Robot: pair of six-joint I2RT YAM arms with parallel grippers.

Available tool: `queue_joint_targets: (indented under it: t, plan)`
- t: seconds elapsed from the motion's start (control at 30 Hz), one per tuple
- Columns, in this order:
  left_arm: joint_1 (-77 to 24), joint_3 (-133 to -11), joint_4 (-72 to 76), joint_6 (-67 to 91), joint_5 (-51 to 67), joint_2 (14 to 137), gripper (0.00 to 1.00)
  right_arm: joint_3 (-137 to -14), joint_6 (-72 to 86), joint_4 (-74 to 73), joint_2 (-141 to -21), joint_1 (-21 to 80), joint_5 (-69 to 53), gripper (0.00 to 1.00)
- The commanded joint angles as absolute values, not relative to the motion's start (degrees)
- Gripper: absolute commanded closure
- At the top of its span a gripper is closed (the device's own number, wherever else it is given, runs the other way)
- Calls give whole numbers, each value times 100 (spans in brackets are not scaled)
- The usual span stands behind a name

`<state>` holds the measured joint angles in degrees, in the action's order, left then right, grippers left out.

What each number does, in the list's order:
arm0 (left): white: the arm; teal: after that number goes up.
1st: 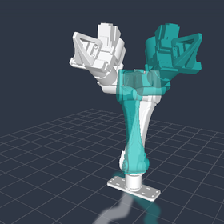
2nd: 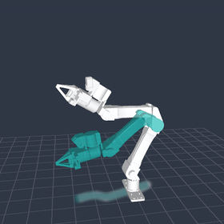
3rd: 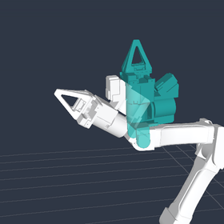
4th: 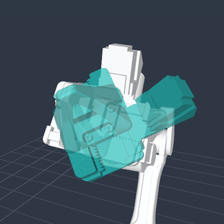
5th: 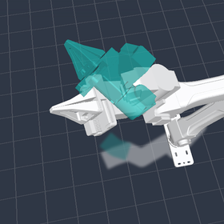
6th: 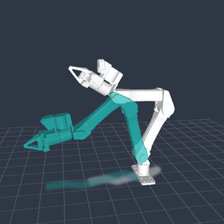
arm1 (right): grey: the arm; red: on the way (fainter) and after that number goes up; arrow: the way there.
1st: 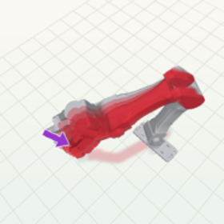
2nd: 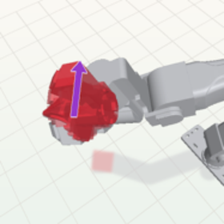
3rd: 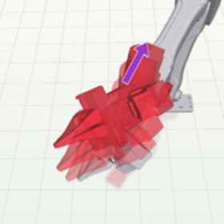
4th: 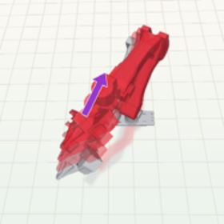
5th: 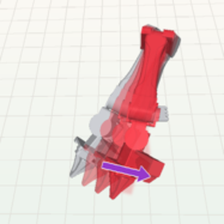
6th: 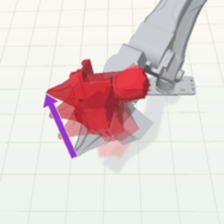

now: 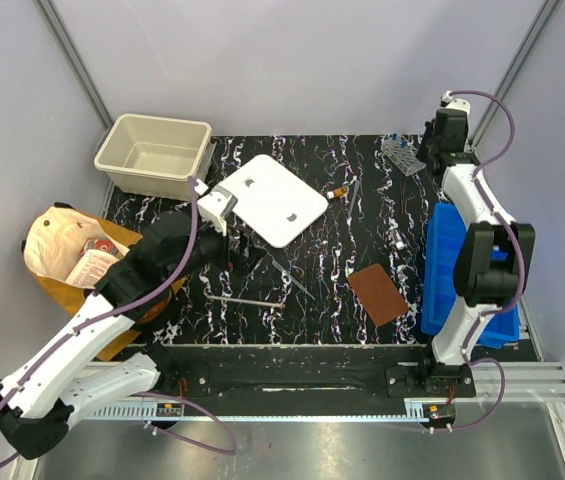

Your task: Organize the chemistry lab equipment

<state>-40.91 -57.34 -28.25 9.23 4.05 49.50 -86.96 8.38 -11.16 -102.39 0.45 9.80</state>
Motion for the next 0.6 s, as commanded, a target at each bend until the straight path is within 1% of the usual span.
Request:
queue_joint_targets:
  t: [0.0,0.07,0.27,0.57]
  plan:
    - [-4113,-5713,-2646,861,26,4676,1,-9552,615,-633,-11002,-272,1327,88]
    - [-4113,-5695,-2646,870,-245,4615,1,-9886,650,-642,-11354,-360,1345,88]
    - [-4113,-5695,-2637,861,-474,4518,1,-10581,712,-650,-12066,-448,1152,88]
    - [-4104,-5678,-2602,870,-492,4544,1,-10916,844,-580,-12515,-457,739,88]
